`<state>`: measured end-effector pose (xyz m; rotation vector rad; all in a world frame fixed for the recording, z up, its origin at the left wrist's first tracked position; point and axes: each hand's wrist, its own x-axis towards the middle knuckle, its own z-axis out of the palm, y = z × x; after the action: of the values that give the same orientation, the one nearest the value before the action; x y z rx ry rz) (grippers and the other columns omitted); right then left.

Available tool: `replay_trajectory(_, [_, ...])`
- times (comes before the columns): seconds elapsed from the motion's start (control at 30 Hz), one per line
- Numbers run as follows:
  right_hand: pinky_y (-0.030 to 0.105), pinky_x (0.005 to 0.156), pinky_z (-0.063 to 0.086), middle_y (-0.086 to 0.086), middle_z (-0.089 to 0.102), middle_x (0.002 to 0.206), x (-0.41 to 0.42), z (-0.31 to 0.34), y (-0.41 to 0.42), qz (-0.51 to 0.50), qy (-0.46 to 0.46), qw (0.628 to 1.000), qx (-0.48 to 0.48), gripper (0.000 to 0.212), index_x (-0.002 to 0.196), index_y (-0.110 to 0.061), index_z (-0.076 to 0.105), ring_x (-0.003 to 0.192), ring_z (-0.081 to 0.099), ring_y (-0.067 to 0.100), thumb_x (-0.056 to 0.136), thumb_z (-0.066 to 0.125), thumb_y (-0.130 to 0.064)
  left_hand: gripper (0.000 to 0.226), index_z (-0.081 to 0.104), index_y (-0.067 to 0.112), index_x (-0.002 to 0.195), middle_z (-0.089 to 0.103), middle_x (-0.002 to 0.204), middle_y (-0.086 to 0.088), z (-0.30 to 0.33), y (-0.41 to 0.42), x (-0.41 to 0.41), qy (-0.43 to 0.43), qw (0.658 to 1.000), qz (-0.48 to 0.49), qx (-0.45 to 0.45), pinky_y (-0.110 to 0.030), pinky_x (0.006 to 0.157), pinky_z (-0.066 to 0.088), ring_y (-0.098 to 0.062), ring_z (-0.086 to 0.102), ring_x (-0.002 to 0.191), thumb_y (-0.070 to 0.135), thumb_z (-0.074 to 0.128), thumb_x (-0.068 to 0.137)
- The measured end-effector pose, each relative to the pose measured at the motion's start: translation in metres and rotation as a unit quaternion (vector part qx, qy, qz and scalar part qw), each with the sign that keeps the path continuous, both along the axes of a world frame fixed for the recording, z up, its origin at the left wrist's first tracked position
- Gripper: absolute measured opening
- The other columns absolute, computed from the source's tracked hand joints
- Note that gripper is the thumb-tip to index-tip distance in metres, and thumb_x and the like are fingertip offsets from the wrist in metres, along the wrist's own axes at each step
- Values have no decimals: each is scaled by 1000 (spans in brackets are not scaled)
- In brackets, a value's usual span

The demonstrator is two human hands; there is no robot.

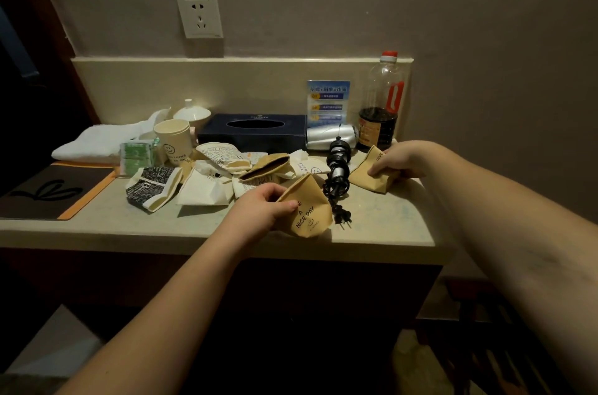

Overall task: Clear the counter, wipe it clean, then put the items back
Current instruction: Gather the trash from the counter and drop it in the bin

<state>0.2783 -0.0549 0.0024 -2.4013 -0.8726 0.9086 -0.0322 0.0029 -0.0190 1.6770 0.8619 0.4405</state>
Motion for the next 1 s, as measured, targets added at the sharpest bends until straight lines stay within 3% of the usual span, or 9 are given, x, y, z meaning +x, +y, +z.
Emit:
replay_trajectory(0.2, [40, 96, 49, 11, 62, 107, -7, -2, -5, -22, -24, 999, -4, 50, 119, -8, 52, 98, 62, 27, 80, 74, -32, 13, 63, 19, 104, 71, 102, -2, -1, 2, -3, -17, 1000, -5, -19, -46, 82, 58, -22, 68, 95, 17, 64, 90])
replay_trajectory(0.33, [35, 90, 50, 6, 60, 105, -16, 0, -14, -8, -63, 997, 45, 49, 121, -12, 54, 95, 61, 22, 80, 73, -34, 14, 62, 14, 105, 71, 103, -6, -1, 1, -7, -61, 997, -9, -45, -32, 72, 59, -20, 70, 91, 14, 62, 91])
replay_trajectory(0.5, [24, 73, 51, 2, 66, 104, -47, 6, -46, -9, -83, 983, 166, 22, 102, -21, 60, 91, 63, 15, 84, 69, -31, 12, 64, 15, 102, 71, 103, -8, -1, -2, -6, -115, 990, -6, -76, -48, 91, 54, -27, 68, 98, 15, 63, 90])
replay_trajectory(0.63, [31, 81, 55, -2, 67, 99, -76, 6, -94, -61, -65, 961, 261, 13, 99, -24, 60, 92, 64, 14, 88, 65, -30, 13, 63, 16, 104, 67, 107, -9, 0, -14, 0, -156, 981, -15, -117, -50, 95, 51, -29, 64, 103, 14, 61, 91])
replay_trajectory(0.8, [28, 76, 53, -9, 70, 94, -109, -3, -168, -150, -24, 930, 334, 10, 98, -30, 64, 88, 67, 9, 89, 64, -34, 11, 65, 17, 100, 71, 98, -5, -8, -46, 14, -183, 973, -53, -134, -46, 91, 53, -28, 65, 102, 15, 60, 91])
replay_trajectory(1.0, [22, 67, 44, -13, 67, 95, -145, -56, -250, -278, 0, 893, 355, 5, 94, -36, 59, 87, 61, 3, 90, 61, -33, 9, 67, 16, 96, 74, 92, -6, -50, -108, 35, -162, 968, -97, -167, -41, 79, 53, -24, 69, 91, 15, 62, 88])
